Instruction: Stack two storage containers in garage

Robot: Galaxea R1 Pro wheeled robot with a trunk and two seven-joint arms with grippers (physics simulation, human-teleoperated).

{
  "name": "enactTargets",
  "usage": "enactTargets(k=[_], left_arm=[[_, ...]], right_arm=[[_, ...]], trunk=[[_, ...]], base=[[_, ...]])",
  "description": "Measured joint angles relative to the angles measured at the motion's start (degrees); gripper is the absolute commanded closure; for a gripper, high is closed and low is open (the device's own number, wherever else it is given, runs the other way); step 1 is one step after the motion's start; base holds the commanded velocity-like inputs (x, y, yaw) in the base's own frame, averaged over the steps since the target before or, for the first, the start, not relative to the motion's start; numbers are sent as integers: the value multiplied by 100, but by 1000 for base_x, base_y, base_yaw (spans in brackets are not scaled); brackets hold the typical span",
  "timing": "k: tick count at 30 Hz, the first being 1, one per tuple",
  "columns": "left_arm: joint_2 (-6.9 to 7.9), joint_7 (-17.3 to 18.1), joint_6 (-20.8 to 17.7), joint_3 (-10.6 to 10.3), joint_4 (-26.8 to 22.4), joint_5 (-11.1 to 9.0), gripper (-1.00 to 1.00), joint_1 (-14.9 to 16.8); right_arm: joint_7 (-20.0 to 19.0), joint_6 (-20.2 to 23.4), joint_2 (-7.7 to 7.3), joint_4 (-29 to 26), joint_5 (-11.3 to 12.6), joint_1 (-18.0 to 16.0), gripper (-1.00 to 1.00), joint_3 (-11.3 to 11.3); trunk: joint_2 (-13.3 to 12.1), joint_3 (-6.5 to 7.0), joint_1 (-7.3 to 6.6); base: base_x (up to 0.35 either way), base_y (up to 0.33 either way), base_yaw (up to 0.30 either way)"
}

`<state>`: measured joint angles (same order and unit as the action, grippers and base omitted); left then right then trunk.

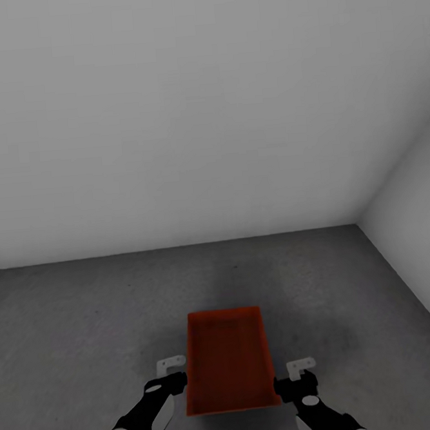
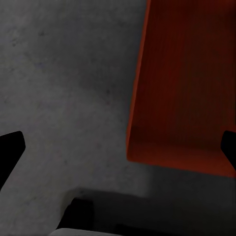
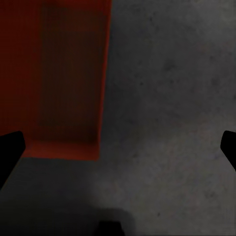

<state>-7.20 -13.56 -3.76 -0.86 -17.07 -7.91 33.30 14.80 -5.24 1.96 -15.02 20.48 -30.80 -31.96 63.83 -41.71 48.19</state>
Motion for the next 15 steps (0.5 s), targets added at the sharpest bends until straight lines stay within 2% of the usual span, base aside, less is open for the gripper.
enactTargets(k=[5, 15], left_arm=[[0, 13, 0, 0, 65, -7, -100, -5], [7, 27, 4, 2, 449, -3, -100, -5]], right_arm=[[-163, -7, 10, 127, 7, 0, -100, -3], [-548, -34, 90, 871, 18, -1, -100, -7]], trunk=[[-201, 134, -110], [-602, 401, -330]], base=[[0, 0, -63], [0, 0, -63]])
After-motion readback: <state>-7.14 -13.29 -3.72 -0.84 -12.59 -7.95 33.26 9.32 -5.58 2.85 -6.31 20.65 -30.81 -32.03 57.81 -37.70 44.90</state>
